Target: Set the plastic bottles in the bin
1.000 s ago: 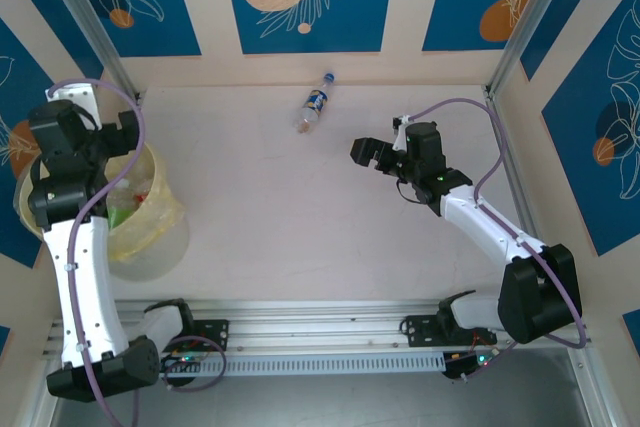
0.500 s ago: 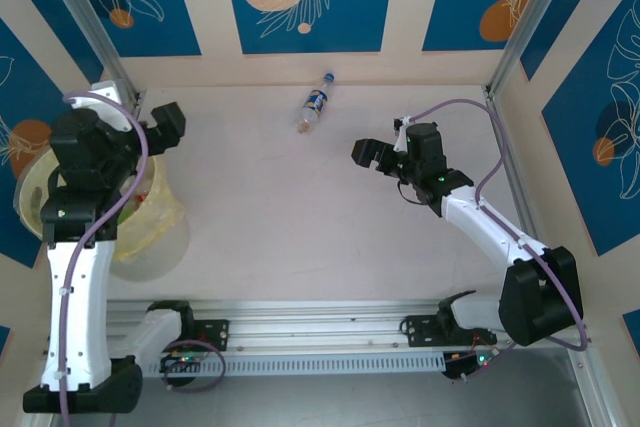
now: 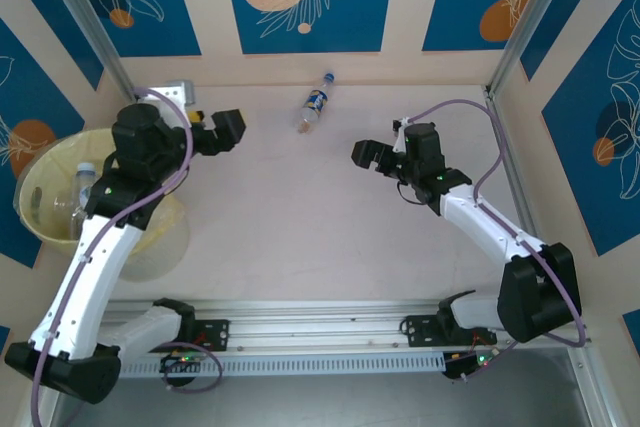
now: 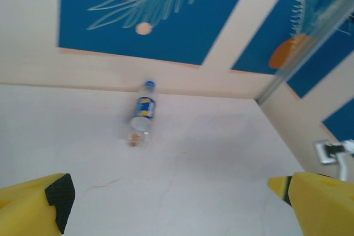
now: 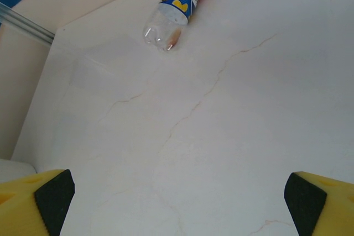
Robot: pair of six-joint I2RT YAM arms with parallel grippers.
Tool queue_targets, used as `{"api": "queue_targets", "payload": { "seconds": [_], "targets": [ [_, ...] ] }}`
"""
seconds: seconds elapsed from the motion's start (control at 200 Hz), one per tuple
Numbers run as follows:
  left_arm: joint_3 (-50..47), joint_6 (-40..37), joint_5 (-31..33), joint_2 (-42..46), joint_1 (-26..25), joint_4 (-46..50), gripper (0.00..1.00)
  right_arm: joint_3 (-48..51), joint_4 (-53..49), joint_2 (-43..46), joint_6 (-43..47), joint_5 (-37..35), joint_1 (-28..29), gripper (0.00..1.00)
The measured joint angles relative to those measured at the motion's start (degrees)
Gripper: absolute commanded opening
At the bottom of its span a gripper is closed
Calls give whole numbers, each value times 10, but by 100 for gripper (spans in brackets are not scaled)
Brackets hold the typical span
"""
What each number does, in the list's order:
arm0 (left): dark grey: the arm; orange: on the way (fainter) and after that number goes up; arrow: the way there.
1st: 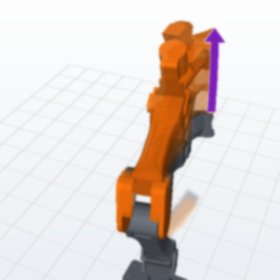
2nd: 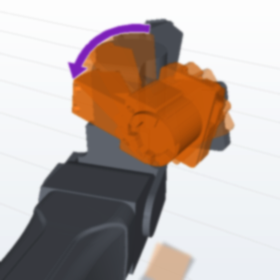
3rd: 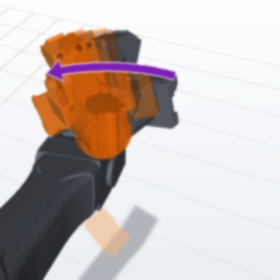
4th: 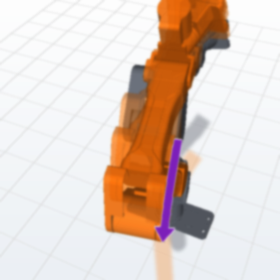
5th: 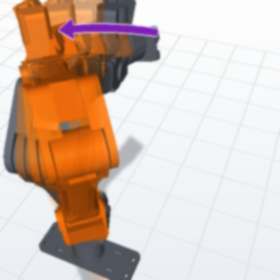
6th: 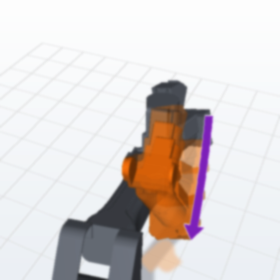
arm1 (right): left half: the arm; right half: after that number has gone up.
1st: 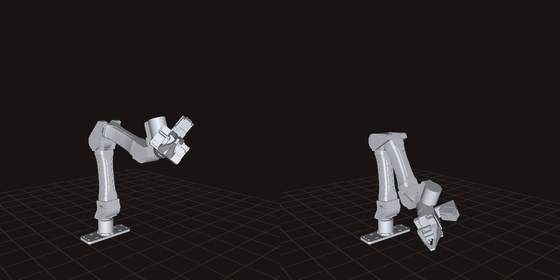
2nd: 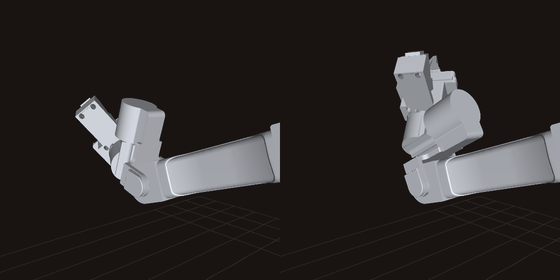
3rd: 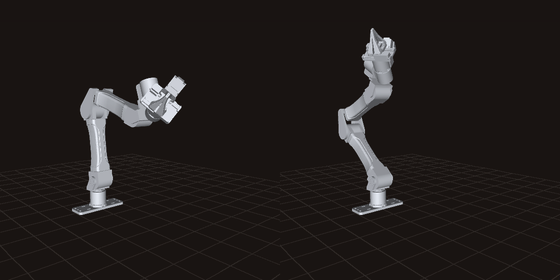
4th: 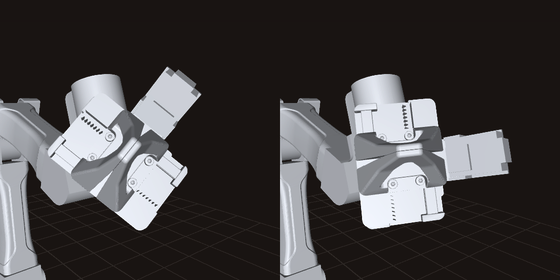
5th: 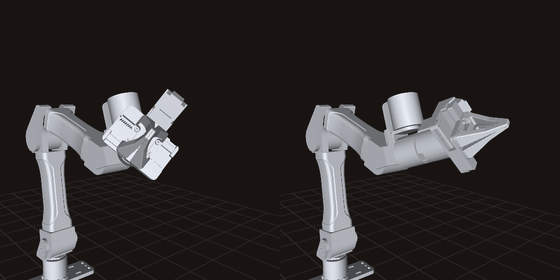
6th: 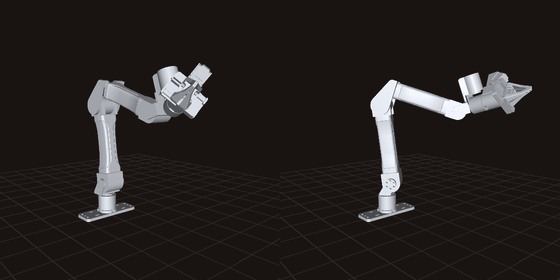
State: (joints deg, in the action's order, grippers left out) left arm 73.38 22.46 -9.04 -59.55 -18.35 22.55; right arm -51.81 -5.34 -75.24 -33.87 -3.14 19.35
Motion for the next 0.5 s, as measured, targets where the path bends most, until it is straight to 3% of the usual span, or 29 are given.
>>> {"api": "queue_targets", "payload": {
  "seconds": [0.275,0.5],
  "targets": [
    [-22,-5,-10,-49,-100,-76,100,-48,-20,-52,26,-15,-4,100],
    [-69,-4,0,-91,-129,-129,100,-162,-56,-158,60,-13,-7,98]
  ]
}}
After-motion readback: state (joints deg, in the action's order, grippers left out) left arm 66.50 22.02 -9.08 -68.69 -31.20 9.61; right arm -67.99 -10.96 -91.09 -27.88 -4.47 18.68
